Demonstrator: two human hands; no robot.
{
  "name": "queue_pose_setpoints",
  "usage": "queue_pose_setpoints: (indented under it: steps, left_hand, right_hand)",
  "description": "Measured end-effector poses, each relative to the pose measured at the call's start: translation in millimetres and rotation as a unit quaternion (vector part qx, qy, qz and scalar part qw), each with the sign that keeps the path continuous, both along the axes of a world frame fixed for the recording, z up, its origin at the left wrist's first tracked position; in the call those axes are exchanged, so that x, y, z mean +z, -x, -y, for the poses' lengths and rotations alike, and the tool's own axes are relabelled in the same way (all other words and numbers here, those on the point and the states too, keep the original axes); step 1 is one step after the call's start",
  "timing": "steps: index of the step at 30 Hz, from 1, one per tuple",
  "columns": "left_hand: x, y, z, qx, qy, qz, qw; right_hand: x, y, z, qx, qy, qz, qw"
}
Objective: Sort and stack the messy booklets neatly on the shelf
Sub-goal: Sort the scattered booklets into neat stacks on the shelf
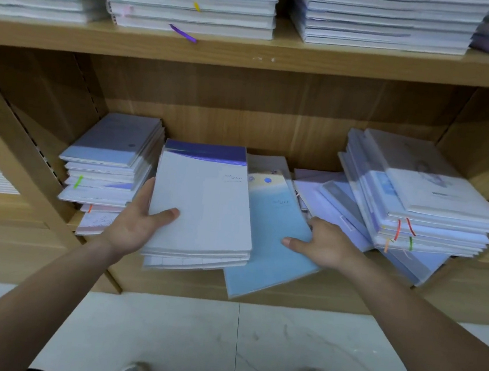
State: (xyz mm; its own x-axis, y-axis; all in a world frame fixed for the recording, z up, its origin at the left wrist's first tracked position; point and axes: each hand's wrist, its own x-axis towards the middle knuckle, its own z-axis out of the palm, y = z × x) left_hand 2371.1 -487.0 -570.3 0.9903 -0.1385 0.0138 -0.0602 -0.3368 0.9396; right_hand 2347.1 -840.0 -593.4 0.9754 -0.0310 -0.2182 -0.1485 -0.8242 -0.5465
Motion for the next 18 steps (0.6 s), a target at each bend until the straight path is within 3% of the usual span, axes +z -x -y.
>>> queue_pose_setpoints:
  steps: [9, 14, 18]
  left_hand:
    - [-1.9, -7.6, 11.0, 0.038, 0.032, 0.005, 0.999]
    - [-0.3, -13.3, 22.9, 0.035, 0.050, -0.002, 0.998]
    - [-2.9, -18.4, 30.4, 0.021, 0.043, 0.006, 0.999]
  right_hand:
    - [13.3, 2.3, 5.3, -0.038, 0.068, 0.031, 0.997]
    - [20.1, 6.7, 13.8, -0.028, -0.026, -0.018, 0.999]
    - [18.4, 15.9, 17.1, -0.002, -0.019, -0.023, 1.000]
